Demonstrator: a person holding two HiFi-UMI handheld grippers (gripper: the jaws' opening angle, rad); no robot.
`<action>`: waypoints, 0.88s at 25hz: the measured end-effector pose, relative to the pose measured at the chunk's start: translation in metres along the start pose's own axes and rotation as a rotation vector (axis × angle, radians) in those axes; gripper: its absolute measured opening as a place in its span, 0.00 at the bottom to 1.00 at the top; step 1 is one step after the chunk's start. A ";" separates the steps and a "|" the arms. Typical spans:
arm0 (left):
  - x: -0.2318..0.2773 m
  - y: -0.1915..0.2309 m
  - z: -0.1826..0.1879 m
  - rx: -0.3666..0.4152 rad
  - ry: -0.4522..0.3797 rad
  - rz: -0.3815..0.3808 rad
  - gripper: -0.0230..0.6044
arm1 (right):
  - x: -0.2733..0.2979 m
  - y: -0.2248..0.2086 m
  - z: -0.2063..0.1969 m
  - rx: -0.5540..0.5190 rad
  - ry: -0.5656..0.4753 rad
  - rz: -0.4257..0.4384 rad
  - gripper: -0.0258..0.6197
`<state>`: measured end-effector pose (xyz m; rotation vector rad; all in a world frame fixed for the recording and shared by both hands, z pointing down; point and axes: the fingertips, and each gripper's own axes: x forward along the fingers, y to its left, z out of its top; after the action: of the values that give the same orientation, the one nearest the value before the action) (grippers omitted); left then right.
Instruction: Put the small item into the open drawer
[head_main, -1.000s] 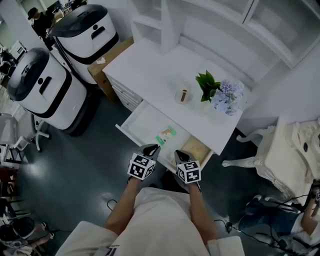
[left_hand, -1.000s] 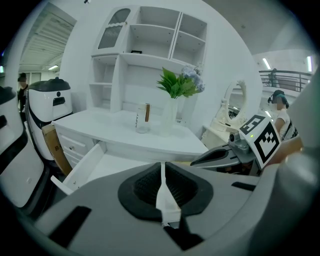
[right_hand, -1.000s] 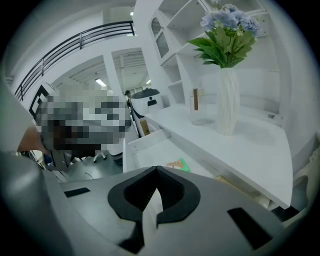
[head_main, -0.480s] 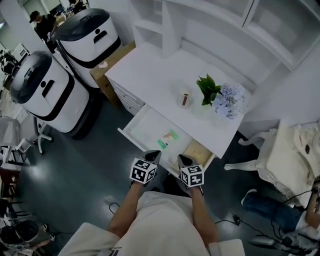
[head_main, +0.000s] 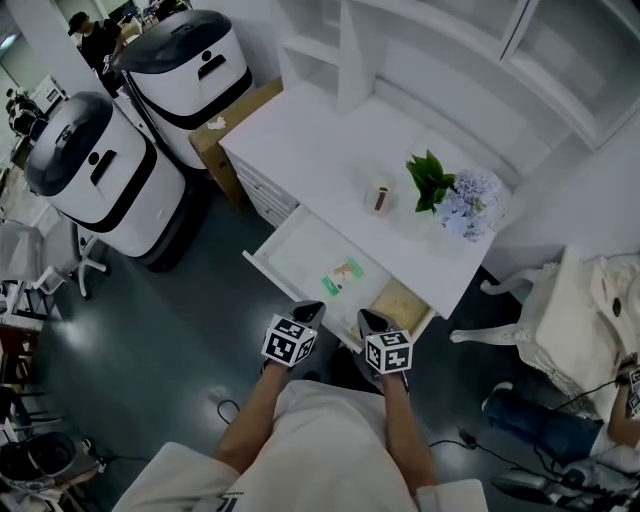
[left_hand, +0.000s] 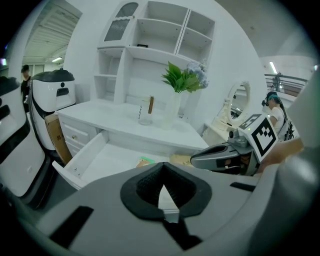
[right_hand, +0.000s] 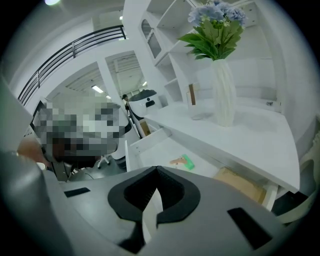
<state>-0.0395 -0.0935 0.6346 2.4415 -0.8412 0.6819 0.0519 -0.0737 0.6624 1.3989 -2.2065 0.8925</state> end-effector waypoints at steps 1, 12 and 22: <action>-0.001 0.000 -0.001 0.002 0.000 0.000 0.06 | 0.000 0.001 -0.001 0.001 0.001 0.000 0.08; -0.007 0.003 0.003 0.011 -0.028 0.011 0.06 | -0.004 0.002 -0.004 0.026 -0.006 -0.008 0.08; -0.004 0.006 0.006 0.021 -0.043 0.017 0.06 | -0.004 0.000 -0.006 0.015 -0.003 -0.017 0.08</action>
<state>-0.0447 -0.0995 0.6295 2.4787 -0.8767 0.6490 0.0537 -0.0670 0.6640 1.4243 -2.1909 0.9033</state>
